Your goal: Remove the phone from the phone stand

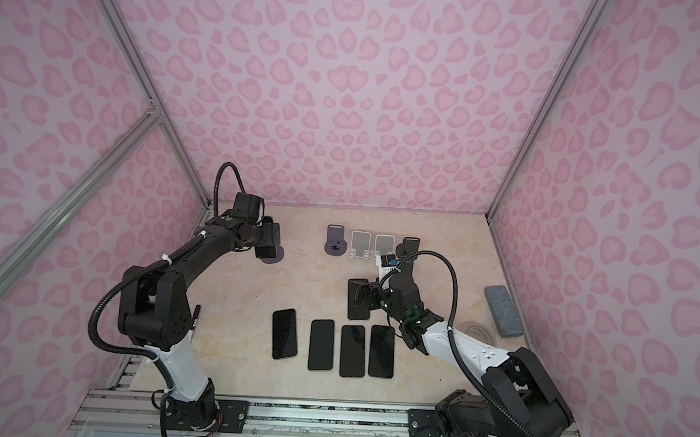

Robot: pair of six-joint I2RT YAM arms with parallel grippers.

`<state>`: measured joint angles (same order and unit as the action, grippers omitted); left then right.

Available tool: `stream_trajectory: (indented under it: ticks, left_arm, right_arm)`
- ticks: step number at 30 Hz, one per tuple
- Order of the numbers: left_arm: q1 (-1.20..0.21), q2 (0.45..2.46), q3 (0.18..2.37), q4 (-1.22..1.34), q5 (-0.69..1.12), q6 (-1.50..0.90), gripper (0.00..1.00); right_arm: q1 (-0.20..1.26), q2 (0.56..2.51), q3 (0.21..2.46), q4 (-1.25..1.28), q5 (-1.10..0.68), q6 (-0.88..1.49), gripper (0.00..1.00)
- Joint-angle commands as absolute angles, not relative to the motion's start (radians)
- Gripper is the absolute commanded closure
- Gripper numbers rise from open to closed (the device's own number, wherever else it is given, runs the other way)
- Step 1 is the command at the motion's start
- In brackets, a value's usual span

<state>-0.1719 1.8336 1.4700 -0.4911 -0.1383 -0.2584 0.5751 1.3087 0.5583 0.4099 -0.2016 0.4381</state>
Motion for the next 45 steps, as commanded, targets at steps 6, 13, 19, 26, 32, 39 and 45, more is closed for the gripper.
stream_trajectory:
  ticks: [6, 13, 19, 26, 32, 39, 45]
  left_arm:
    - [-0.151, 1.875, 1.477, -0.411, -0.153, -0.257, 0.02]
    - [-0.135, 1.918, 1.499, -0.386, -0.101, -0.25, 0.02]
    - [-0.136, 1.94, 1.518, -0.379, -0.069, -0.249, 0.02]
    - [-0.138, 1.987, 1.542, -0.387, -0.16, -0.271, 0.07]
    - [-0.157, 1.987, 1.535, -0.382, -0.246, -0.269, 0.15]
    - [-0.163, 1.991, 1.536, -0.376, -0.207, -0.274, 0.26]
    - [-0.163, 1.97, 1.513, -0.372, -0.209, -0.27, 0.35]
  right_arm:
    - [0.588, 1.311, 0.552, 0.455, -0.179, 0.423, 0.02]
    - [0.59, 1.325, 0.556, 0.455, -0.177, 0.418, 0.02]
    - [0.59, 1.34, 0.561, 0.452, -0.178, 0.416, 0.02]
    - [0.592, 1.353, 0.564, 0.456, -0.182, 0.416, 0.03]
    - [0.592, 1.353, 0.566, 0.455, -0.183, 0.416, 0.03]
    - [0.594, 1.342, 0.563, 0.458, -0.194, 0.422, 0.03]
    - [0.597, 1.333, 0.561, 0.457, -0.192, 0.422, 0.04]
